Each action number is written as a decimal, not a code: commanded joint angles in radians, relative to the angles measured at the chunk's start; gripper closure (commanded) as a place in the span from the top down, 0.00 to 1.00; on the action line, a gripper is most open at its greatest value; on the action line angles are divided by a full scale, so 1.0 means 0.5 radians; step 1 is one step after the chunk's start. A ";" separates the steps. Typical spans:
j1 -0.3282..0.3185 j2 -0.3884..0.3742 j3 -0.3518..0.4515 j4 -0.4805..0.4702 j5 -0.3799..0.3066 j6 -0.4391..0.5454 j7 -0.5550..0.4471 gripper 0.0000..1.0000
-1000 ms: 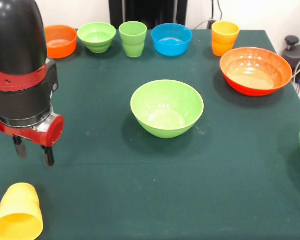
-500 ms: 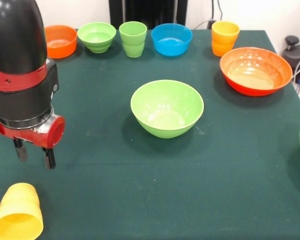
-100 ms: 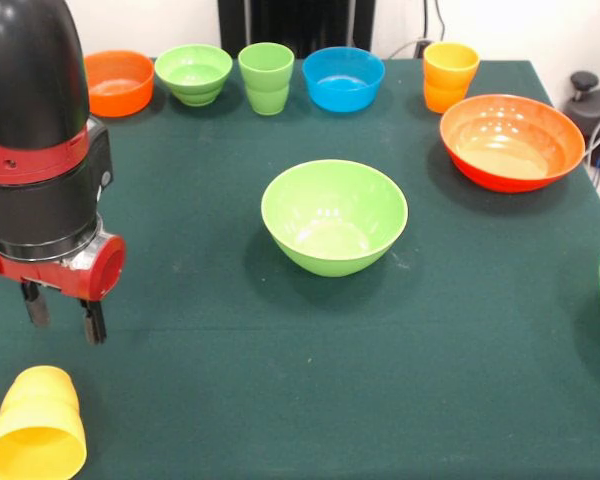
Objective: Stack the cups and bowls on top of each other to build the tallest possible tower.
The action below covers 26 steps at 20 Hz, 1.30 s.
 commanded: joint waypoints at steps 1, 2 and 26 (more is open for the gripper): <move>-0.030 0.087 0.305 -0.105 -0.264 0.098 -0.720 1.00; -0.030 0.091 0.313 -0.116 -0.279 0.107 -0.746 1.00; -0.077 0.422 0.549 -0.774 -0.531 0.383 -1.166 1.00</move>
